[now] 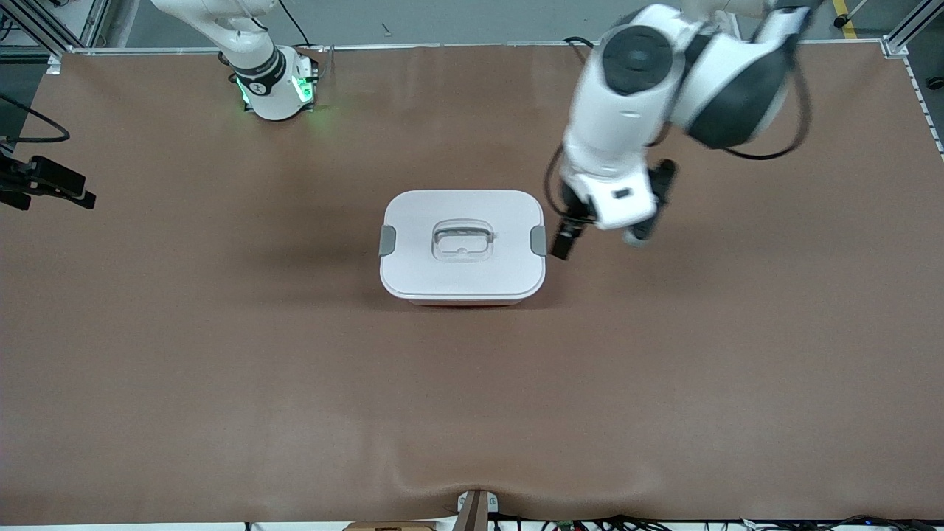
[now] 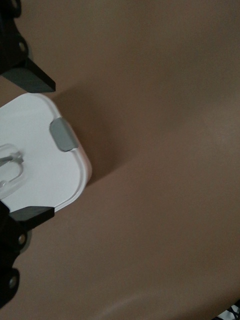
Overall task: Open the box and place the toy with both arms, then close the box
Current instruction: 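Release the lid handle and raise the left gripper away from the box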
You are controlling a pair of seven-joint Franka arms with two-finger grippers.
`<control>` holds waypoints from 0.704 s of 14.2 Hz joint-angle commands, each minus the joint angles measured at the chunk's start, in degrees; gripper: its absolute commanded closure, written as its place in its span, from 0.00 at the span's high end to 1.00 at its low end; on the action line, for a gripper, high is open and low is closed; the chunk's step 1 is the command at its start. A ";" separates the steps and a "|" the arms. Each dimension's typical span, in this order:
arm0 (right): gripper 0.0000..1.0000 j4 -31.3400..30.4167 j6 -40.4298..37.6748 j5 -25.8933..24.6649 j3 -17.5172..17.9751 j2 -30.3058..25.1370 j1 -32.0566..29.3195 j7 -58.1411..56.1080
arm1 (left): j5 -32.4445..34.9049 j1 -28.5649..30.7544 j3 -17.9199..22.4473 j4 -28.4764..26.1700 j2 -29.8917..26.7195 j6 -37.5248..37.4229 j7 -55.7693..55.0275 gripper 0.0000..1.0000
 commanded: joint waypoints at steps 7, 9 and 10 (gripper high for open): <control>1.00 0.04 0.16 0.11 -0.39 0.38 -1.35 0.28 | -1.89 18.18 -0.11 0.26 -6.29 -9.98 49.13 1.00; 1.00 -0.04 -0.19 0.03 -0.39 0.38 -1.27 2.63 | -1.63 20.64 -0.03 0.18 -8.93 -11.21 56.80 1.00; 1.00 -0.04 -0.20 -0.06 -0.39 0.38 -1.00 4.56 | -1.63 21.00 -0.03 0.09 -9.54 -11.31 58.84 1.00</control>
